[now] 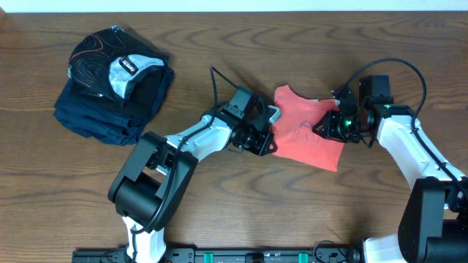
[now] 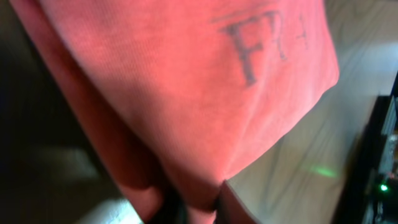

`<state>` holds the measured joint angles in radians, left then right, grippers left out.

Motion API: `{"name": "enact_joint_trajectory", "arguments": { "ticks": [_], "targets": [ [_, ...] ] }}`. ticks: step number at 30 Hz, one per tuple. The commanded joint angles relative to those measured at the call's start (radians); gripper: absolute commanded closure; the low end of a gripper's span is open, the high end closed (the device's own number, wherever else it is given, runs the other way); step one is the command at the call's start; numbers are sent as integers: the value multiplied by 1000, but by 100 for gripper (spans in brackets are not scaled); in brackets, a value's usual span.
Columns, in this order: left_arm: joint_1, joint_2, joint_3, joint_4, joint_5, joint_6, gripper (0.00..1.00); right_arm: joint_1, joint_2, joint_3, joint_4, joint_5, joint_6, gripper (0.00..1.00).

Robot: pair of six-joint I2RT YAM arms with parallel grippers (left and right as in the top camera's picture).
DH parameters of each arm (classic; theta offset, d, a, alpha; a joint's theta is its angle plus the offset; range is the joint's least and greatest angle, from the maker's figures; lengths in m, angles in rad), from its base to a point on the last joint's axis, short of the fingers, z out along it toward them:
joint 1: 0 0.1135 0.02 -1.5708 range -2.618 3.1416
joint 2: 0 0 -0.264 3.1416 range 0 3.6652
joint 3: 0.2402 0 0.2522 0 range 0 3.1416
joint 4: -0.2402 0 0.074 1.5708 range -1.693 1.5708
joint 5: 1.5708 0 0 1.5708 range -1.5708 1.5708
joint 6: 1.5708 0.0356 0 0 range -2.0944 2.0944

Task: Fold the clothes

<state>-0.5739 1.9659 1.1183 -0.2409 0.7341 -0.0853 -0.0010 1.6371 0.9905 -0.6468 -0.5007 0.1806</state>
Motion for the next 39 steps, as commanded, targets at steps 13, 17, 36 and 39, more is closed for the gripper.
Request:
{"name": "enact_joint_trajectory", "arguments": {
  "ticks": [13, 17, 36, 39],
  "targets": [
    [13, 1, -2, -252, 40, -2, 94, 91, -16, -138, 50, 345, 260, 99],
    [13, -18, -1, -267, 40, -2, 94, 105, -16, -222, 148, 439, 289, 99],
    [13, -341, -2, -114, -223, -2, 73, 121, -179, -174, 177, 33, 122, 93],
    [11, -259, -2, -48, -222, -2, 81, 133, -147, -175, 194, 47, 172, 96]
  ]
}}
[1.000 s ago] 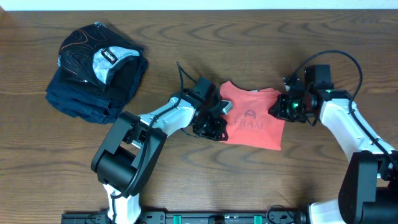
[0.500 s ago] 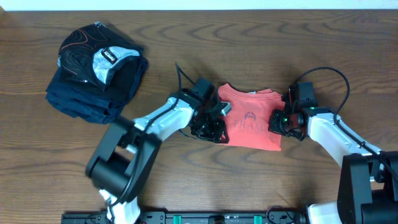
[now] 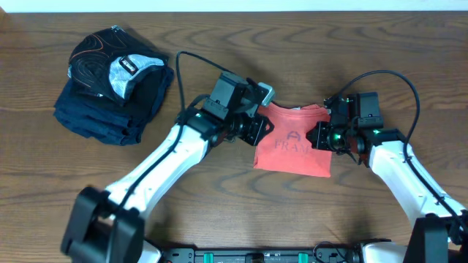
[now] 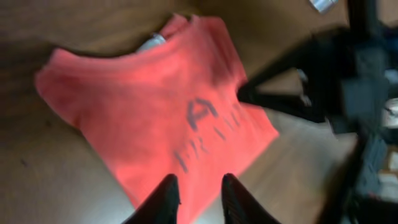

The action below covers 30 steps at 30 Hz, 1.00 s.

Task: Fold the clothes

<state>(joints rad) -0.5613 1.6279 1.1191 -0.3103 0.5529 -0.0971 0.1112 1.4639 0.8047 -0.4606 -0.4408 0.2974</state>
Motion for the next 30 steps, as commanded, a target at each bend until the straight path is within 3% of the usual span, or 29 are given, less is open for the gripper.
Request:
{"name": "enact_joint_trajectory", "arguments": {
  "ticks": [1, 9, 15, 24, 30],
  "targets": [
    [-1, 114, -2, 43, -36, 9, 81, 23, 39, 11, 9, -4, 74, 97],
    [3, 331, -2, 84, 9, 10, 89, 33, 188, 10, -55, 44, 111, 99],
    [66, 312, -2, 60, -23, 9, 88, 33, 230, 11, -148, 183, 105, 99],
    [208, 73, -2, -87, 42, 9, 60, 32, 159, 31, -165, 12, -124, 92],
    [182, 17, -3, -146, 69, 10, 35, 32, -16, 65, -126, 10, -122, 94]
  ]
}}
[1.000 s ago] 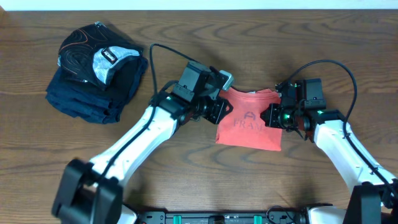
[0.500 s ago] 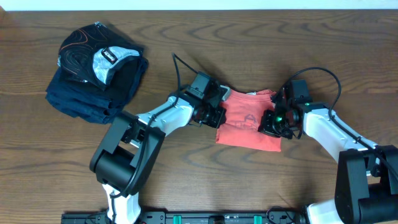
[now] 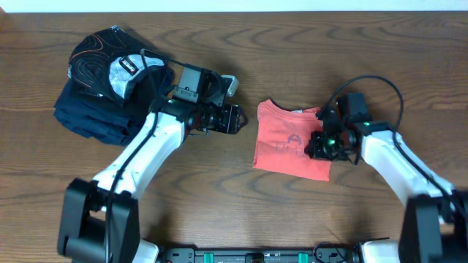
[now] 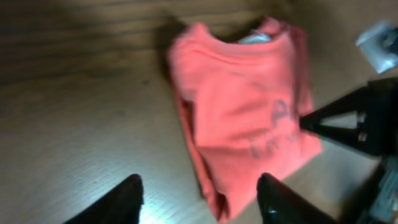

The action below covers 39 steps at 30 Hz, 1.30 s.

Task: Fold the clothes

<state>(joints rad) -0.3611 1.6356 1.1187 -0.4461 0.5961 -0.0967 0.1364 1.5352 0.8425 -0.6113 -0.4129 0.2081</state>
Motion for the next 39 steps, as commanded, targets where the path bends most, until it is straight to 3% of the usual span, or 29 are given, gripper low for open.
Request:
{"name": "enact_joint_trajectory", "arguments": {
  "ticks": [1, 3, 8, 17, 23, 30, 33, 36, 39],
  "targets": [
    [-26, 17, -3, -9, 20, 9, 31, 7, -115, 27, 52, -17, -9, 93],
    [-35, 42, -4, -5, 6, 9, 23, 7, -142, 27, 95, -17, 39, 92],
    [-28, 152, -4, 18, 8, -61, 13, 9, -108, 26, 116, 70, 175, 97],
    [-29, 346, -4, 114, 254, -82, 10, 9, 145, 25, 54, 220, 375, 99],
    [-64, 422, -4, 131, 280, -90, 10, 9, 256, 25, 54, 218, 375, 99],
    [-152, 497, -4, 236, 278, -180, 11, 9, 264, 25, 54, 219, 374, 99],
    [-177, 520, -4, 292, 278, -239, 14, 9, 264, 25, 53, 219, 370, 99],
    [-192, 529, -4, 333, 277, -270, 24, 9, 264, 25, 50, 217, 361, 99],
    [-196, 529, -4, 371, 275, -312, 47, 9, 264, 25, 42, 218, 359, 99]
  ]
}}
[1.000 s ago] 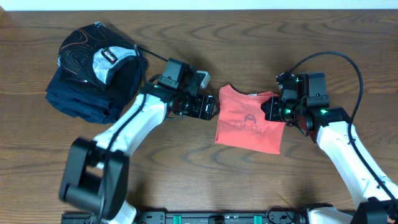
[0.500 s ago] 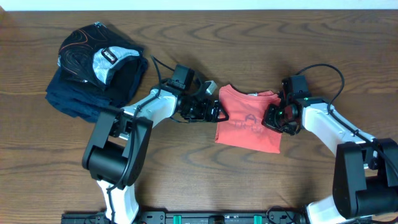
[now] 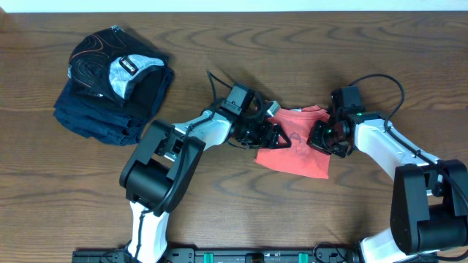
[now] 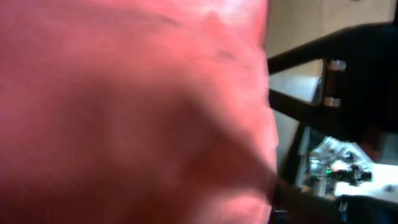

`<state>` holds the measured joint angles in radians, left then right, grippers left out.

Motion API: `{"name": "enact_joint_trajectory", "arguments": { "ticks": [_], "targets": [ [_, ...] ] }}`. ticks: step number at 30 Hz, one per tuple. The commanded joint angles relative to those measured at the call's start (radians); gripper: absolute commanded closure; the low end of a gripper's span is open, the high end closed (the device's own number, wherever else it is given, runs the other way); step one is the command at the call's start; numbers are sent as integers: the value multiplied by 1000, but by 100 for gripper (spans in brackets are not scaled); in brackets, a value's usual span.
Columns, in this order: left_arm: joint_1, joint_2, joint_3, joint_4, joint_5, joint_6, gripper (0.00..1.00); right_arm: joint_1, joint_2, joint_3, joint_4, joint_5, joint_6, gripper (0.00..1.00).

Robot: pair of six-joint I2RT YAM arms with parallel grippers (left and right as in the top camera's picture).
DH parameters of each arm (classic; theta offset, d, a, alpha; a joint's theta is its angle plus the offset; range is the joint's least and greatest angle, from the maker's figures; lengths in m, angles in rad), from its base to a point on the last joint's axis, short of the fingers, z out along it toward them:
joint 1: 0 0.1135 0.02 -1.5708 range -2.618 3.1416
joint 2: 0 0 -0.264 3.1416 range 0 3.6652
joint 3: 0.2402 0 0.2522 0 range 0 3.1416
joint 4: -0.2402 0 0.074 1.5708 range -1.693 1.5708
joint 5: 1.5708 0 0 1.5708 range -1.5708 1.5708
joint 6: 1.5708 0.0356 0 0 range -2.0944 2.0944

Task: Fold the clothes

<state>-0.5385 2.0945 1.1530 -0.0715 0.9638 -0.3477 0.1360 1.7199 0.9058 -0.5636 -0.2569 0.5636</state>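
A red shirt [image 3: 298, 152] with dark lettering lies folded small on the wooden table [image 3: 219, 212], right of centre. My left gripper [image 3: 269, 136] is pressed into the shirt's left edge. Red cloth [image 4: 124, 106] fills the left wrist view in a blur and hides the fingers, so I cannot tell whether they are open. My right gripper [image 3: 319, 140] sits at the shirt's right edge and looks shut on the cloth there. The right arm [image 4: 348, 93] shows dark at the side of the left wrist view.
A pile of dark folded clothes [image 3: 110, 80] with a grey-and-white patch on top lies at the far left of the table. Black cables loop above both wrists. Bare wood runs along the front of the table.
My left gripper was open near the dark pile, away from the shirt. It is now against the shirt's left edge, with cloth filling its view. The right gripper has stayed at the right edge.
Both grippers were on the red shirt, the left shut on its left side. Then the shirt lay further left with the left gripper above it. Then the left gripper was open near the dark pile. Now it is at the shirt again.
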Motion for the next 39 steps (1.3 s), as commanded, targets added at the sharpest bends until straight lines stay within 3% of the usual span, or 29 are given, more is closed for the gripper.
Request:
{"name": "enact_joint_trajectory", "arguments": {
  "ticks": [1, 4, 6, 10, 16, 23, 29, 33, 39],
  "targets": [
    [-18, 70, -38, 2, -92, -74, 60, 9, 80, -39, -9, 62, 4, 99],
    [-13, 68, -38, 1, -90, -78, 86, 7, 72, -38, -26, 62, 1, 99],
    [-3, 62, -38, -2, -70, -82, 94, 2, 55, -38, -39, 61, -29, 99],
    [34, 10, -38, -5, 2, -80, 94, -21, -36, -23, -110, 54, -68, 99],
    [151, -232, -38, -56, 15, -12, 94, -85, -326, 21, -183, 39, -72, 99],
    [378, -505, -24, 49, 11, -25, 94, -98, -600, 29, -139, 48, -71, 99],
    [641, -576, -23, 254, 8, -59, 94, -96, -632, 29, -148, 47, -71, 99],
    [786, -550, -23, 254, -117, -57, 94, -96, -614, 29, -158, 47, -71, 99],
    [889, -456, -23, 264, -229, -12, 95, -96, -586, 29, -163, 42, -71, 99]
  ]
}}
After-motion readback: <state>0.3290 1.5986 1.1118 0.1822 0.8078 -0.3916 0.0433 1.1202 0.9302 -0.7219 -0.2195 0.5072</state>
